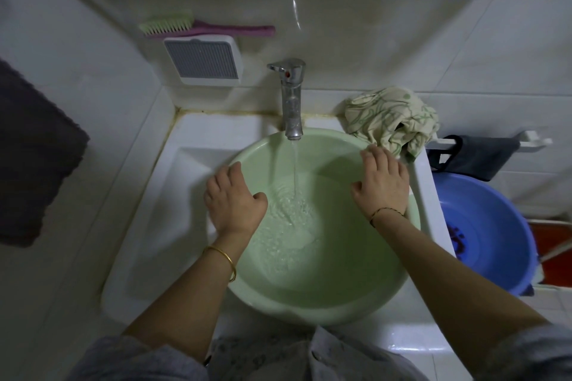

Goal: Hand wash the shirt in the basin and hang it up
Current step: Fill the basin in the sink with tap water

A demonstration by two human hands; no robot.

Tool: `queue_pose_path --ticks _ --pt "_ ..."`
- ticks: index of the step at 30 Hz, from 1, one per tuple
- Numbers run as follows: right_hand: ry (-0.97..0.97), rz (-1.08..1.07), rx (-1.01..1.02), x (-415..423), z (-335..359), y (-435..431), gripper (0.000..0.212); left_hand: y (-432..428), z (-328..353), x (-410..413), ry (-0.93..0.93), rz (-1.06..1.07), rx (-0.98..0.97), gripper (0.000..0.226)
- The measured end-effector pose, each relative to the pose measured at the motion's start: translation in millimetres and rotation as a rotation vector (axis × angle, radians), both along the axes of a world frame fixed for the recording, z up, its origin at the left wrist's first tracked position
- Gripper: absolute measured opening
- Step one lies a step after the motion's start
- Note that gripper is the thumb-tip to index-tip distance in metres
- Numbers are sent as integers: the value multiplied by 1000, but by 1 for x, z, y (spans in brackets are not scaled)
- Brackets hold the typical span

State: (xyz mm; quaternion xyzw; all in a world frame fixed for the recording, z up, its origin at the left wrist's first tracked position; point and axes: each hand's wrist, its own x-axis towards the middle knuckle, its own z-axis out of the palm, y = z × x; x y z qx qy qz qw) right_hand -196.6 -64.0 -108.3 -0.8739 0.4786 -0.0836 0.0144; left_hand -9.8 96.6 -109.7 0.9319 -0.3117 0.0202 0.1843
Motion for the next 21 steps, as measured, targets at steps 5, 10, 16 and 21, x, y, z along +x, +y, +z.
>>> queue_pose_path --ticks 5,10,16,21 --pt "-18 4 0 0 -1 0 64 0 0 0 7 -2 4 73" --pt "-16 1 -7 1 -2 -1 64 0 0 0 5 -4 4 72" --pt "-27 2 -19 0 -3 -1 64 0 1 0 15 -2 3 72" --pt "-28 0 -20 1 -3 -1 65 0 0 0 16 -3 -2 72"
